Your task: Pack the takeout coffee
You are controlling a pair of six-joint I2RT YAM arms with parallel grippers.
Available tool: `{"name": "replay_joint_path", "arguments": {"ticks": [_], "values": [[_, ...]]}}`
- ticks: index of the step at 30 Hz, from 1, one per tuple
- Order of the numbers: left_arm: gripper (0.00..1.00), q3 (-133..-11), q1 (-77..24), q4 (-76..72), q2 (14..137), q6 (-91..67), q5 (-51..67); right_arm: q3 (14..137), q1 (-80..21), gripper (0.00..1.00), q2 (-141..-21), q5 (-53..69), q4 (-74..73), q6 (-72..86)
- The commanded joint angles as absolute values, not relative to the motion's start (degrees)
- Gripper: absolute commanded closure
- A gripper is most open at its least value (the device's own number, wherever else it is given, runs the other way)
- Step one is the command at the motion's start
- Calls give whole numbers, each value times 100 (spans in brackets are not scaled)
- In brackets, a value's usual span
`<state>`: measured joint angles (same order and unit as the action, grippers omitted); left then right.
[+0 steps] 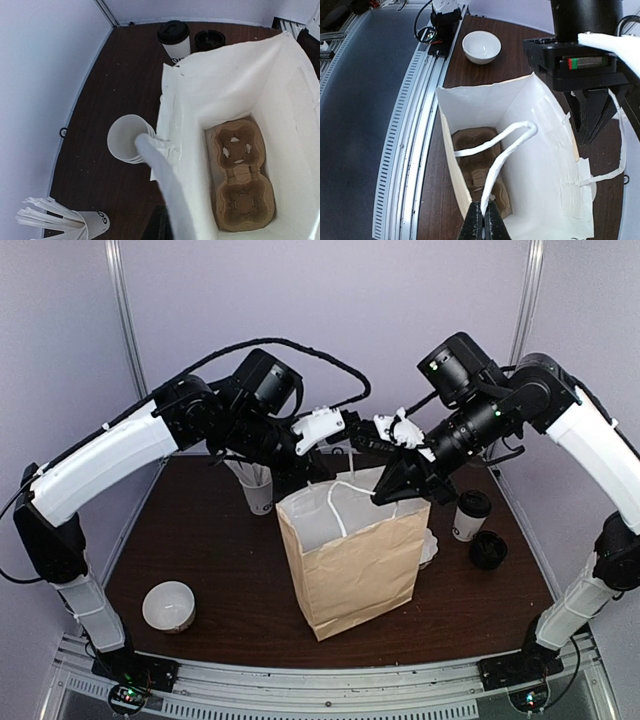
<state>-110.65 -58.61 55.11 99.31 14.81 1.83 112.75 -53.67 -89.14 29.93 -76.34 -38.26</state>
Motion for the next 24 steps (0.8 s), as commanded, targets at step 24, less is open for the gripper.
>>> {"name": "replay_joint_path", "arguments": {"ticks": [24], "values": [[100,-13541,-5678,5892,10337,1676,317,13945,-5405,100,-9720,3610,-7210,-3639]]}}
